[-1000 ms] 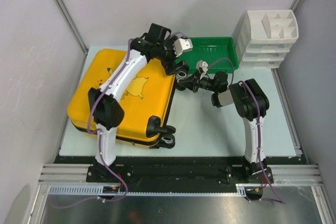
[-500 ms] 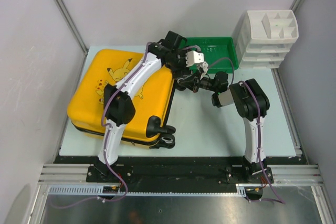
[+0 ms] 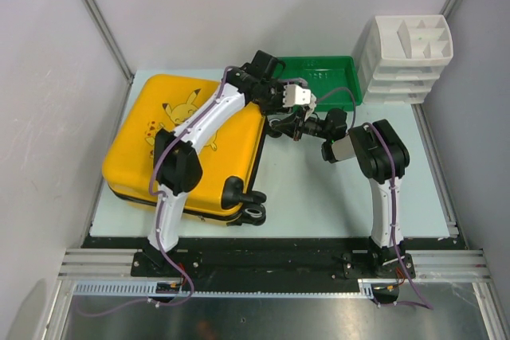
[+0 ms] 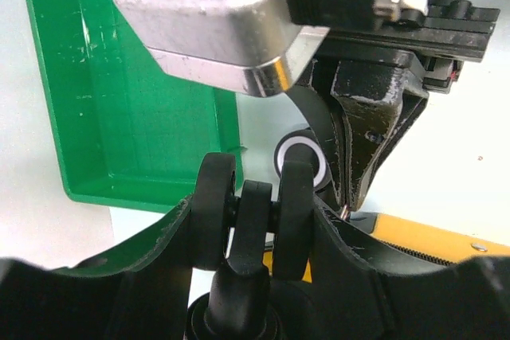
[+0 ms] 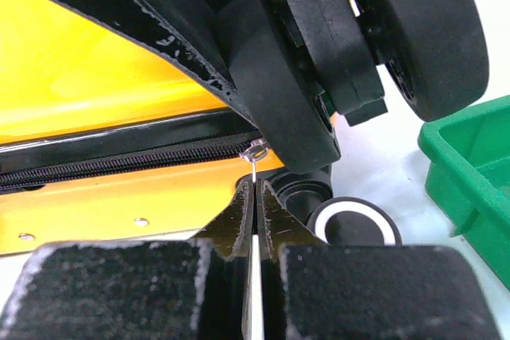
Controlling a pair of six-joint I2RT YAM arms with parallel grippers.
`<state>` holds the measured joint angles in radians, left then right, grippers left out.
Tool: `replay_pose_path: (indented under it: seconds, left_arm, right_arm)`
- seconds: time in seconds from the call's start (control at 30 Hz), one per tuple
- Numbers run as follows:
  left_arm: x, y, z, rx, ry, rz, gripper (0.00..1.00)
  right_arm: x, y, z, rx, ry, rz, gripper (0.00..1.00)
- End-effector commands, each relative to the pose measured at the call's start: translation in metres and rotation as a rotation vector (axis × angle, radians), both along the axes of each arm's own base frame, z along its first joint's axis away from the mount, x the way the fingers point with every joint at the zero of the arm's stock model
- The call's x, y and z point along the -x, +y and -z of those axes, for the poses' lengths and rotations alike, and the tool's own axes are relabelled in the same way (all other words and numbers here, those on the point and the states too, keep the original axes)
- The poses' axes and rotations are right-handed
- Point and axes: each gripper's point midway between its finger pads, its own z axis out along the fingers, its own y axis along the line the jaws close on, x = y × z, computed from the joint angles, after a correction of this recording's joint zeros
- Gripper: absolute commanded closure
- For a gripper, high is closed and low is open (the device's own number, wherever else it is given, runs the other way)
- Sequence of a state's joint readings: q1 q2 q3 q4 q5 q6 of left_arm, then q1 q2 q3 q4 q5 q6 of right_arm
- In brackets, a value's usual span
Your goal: Open, take out, and arrange the luggage
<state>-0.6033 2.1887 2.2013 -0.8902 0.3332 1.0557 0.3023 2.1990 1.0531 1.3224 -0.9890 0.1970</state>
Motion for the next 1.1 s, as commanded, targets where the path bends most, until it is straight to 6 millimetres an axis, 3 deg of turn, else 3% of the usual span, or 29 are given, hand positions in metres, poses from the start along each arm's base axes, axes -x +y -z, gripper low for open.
replay_pose_path:
  seconds: [0.0, 0.07, 0.1, 0.13, 0.23, 0.4, 0.67, 0.73, 0.77, 0.8, 0.83, 0.9, 1.07]
  left_arm:
    - [0.039, -0.001, -0.016, 0.031, 0.023, 0.13, 0.99]
    - [0.052, 0.002, -0.012, 0.031, 0.049, 0.154, 1.0]
    - [0.061, 0.002, -0.023, 0.056, 0.04, 0.182, 1.0]
    - [0.069, 0.004, -0.014, 0.048, 0.066, 0.195, 1.0]
    - [0.084, 0.007, -0.015, 0.063, 0.088, 0.22, 1.0]
    - [0.107, 0.005, -0.021, 0.111, 0.128, 0.268, 1.0]
    - [0.139, 0.007, -0.014, 0.109, 0.162, 0.339, 1.0]
    - [0.146, 0.009, -0.011, 0.106, 0.181, 0.351, 1.0]
    - [0.15, 0.01, -0.01, 0.103, 0.193, 0.358, 1.0]
    - [0.151, 0.01, -0.009, 0.099, 0.198, 0.364, 1.0]
    - [0.152, 0.011, -0.008, 0.098, 0.204, 0.364, 1.0]
    - [0.155, 0.01, -0.006, 0.096, 0.222, 0.366, 1.0]
    - [0.159, 0.006, -0.002, 0.099, 0.261, 0.359, 1.0]
  right_arm:
    - [-0.013, -0.032, -0.058, -0.078, -0.264, 0.08, 1.0]
    - [-0.014, -0.036, -0.061, -0.075, -0.267, 0.084, 1.0]
    - [-0.016, -0.041, -0.062, -0.073, -0.267, 0.09, 1.0]
    - [-0.018, -0.043, -0.061, -0.071, -0.266, 0.097, 1.0]
    - [-0.022, -0.049, -0.061, -0.068, -0.286, 0.098, 1.0]
    - [-0.04, -0.045, -0.056, -0.08, -0.283, 0.094, 1.0]
    - [-0.064, -0.022, -0.061, -0.141, -0.28, 0.056, 1.0]
    - [-0.067, -0.016, -0.051, -0.143, -0.255, 0.028, 1.0]
    - [-0.071, -0.012, -0.059, -0.151, -0.278, 0.011, 1.0]
    - [-0.073, -0.007, -0.06, -0.162, -0.269, 0.001, 1.0]
    - [-0.076, -0.005, -0.048, -0.162, -0.25, -0.004, 1.0]
    - [-0.081, 0.008, -0.059, -0.19, -0.267, -0.021, 1.0]
    - [-0.078, 0.037, -0.058, -0.225, -0.248, -0.081, 1.0]
